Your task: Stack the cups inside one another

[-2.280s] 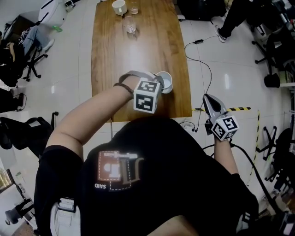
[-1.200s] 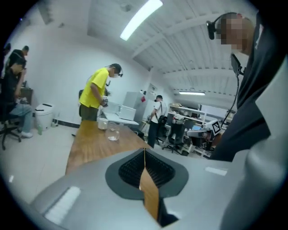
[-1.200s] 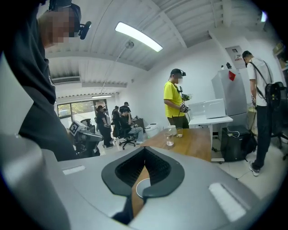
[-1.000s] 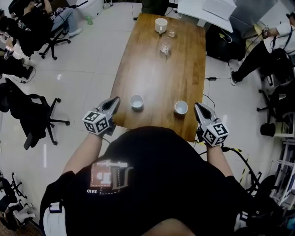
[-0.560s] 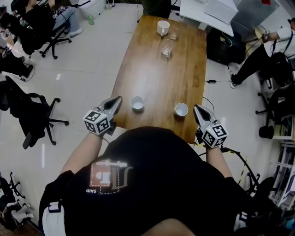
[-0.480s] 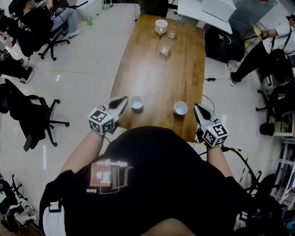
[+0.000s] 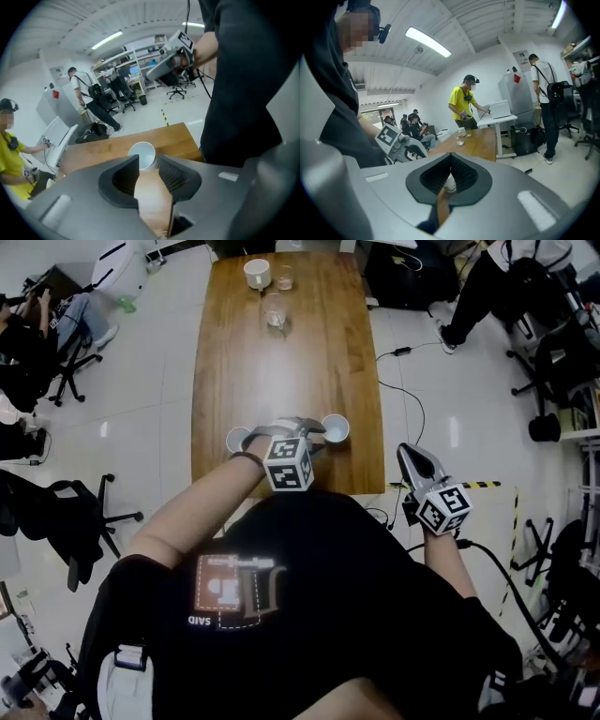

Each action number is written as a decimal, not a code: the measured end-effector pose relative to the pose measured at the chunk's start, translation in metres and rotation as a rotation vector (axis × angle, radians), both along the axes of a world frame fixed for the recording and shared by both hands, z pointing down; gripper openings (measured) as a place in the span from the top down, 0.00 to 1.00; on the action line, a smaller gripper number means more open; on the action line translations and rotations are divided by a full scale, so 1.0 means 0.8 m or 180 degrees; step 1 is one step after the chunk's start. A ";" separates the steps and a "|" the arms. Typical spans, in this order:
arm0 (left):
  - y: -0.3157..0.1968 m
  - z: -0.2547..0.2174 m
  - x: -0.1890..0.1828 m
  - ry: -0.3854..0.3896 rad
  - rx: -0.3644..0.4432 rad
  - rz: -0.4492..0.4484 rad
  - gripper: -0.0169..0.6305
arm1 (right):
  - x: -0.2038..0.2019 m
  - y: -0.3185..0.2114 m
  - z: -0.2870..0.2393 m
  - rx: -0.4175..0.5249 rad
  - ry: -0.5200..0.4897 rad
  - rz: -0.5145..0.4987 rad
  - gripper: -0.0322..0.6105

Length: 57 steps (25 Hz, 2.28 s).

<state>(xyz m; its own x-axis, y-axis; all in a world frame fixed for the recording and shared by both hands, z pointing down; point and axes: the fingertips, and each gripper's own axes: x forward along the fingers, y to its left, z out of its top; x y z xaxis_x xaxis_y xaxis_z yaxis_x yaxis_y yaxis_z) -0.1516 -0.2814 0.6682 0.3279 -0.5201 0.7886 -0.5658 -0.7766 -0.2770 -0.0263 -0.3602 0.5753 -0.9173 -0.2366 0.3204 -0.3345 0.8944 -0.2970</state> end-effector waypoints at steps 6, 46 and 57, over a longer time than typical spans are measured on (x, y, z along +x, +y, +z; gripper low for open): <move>-0.021 0.071 0.020 -0.0720 -0.0427 0.0341 0.81 | 0.075 -0.013 0.012 -0.0067 0.0029 0.0316 0.93; 0.162 0.017 -0.197 -0.0105 -0.0600 -0.1280 0.78 | -0.154 0.051 -0.012 0.0142 0.0158 -0.0893 0.93; 0.180 -0.182 -0.311 0.2426 0.1429 -0.2911 0.81 | -0.156 0.034 -0.049 0.0298 -0.0101 -0.0857 0.93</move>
